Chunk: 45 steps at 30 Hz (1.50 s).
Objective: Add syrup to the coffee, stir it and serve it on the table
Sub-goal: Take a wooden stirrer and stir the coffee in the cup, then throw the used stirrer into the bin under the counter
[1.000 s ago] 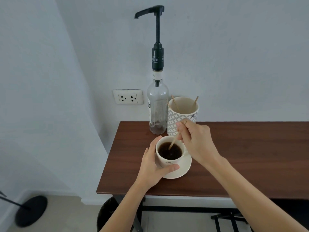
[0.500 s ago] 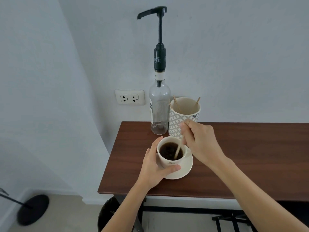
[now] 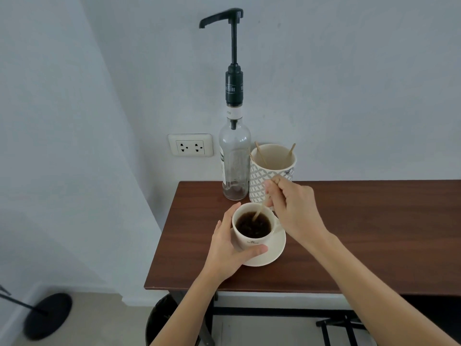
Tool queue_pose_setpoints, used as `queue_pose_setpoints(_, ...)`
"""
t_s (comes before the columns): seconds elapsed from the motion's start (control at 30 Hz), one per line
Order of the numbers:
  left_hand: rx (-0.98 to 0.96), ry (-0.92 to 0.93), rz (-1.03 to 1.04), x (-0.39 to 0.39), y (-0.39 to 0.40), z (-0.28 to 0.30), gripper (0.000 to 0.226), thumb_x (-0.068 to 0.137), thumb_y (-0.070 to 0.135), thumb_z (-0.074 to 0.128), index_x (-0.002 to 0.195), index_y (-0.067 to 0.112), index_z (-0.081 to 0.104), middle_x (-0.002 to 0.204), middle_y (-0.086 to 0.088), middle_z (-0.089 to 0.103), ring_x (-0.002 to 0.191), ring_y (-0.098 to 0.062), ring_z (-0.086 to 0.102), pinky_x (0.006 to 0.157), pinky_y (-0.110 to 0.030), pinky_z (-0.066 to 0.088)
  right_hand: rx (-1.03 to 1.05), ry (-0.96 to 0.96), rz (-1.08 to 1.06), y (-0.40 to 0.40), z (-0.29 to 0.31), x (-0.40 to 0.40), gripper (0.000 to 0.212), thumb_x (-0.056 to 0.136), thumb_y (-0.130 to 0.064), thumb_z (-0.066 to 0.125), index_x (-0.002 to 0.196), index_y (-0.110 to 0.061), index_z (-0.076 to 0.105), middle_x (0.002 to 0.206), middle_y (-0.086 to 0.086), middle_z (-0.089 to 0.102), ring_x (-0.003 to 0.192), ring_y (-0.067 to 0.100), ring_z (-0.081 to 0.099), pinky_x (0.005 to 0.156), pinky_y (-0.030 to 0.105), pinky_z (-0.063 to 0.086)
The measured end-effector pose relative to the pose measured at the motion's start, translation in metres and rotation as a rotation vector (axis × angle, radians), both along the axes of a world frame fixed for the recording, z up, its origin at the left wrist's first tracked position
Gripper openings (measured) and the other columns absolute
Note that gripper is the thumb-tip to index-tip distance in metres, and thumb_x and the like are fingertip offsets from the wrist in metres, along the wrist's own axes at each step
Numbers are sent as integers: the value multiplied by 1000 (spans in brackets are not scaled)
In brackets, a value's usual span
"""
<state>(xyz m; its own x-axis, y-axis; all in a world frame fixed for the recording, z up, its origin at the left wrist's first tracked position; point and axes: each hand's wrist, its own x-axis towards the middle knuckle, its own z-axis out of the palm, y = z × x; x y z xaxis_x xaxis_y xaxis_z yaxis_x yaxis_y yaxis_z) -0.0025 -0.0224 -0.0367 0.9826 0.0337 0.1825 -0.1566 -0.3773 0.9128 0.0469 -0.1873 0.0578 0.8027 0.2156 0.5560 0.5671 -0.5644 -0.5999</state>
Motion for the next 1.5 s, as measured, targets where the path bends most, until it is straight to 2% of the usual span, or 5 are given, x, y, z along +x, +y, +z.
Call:
queue_pose_setpoints(0.97,-2,24,19,0,1,-3,101,60,44,96,142,57,39,138,29,59,138,-3,50,118,-49,42,239,-177,-137,-35,7,-14,37,104,-32,43,81,-9,60,58,-4,65,61,14,64,54,22,48)
queue_pose_setpoints(1.1,-23,53,24,1,1,-5,104,57,46,97,136,67,34,135,35,59,134,6,50,113,-27,43,284,-91,-168,-41,1,-9,40,102,-40,39,77,-15,58,53,-8,64,59,3,65,58,9,46)
queue_pose_setpoints(1.27,-78,71,-35,-5,12,6,118,64,50,95,158,44,23,143,35,52,141,15,40,103,-5,36,826,221,-211,-52,6,6,36,104,-32,45,72,-21,59,52,-4,68,43,5,58,50,25,49)
queue_pose_setpoints(1.4,-51,-60,155,-17,59,26,79,86,69,65,154,44,34,154,29,42,144,15,35,108,3,28,1151,389,-82,-41,21,0,34,104,-26,47,76,-15,60,51,-2,68,47,6,63,51,18,52)
queue_pose_setpoints(1.5,-19,-140,436,-19,124,29,55,101,45,59,151,37,38,153,17,42,145,4,38,120,-16,30,1154,401,-18,-2,32,-21,34,104,-27,46,77,-15,62,55,-3,70,51,5,65,53,15,54)
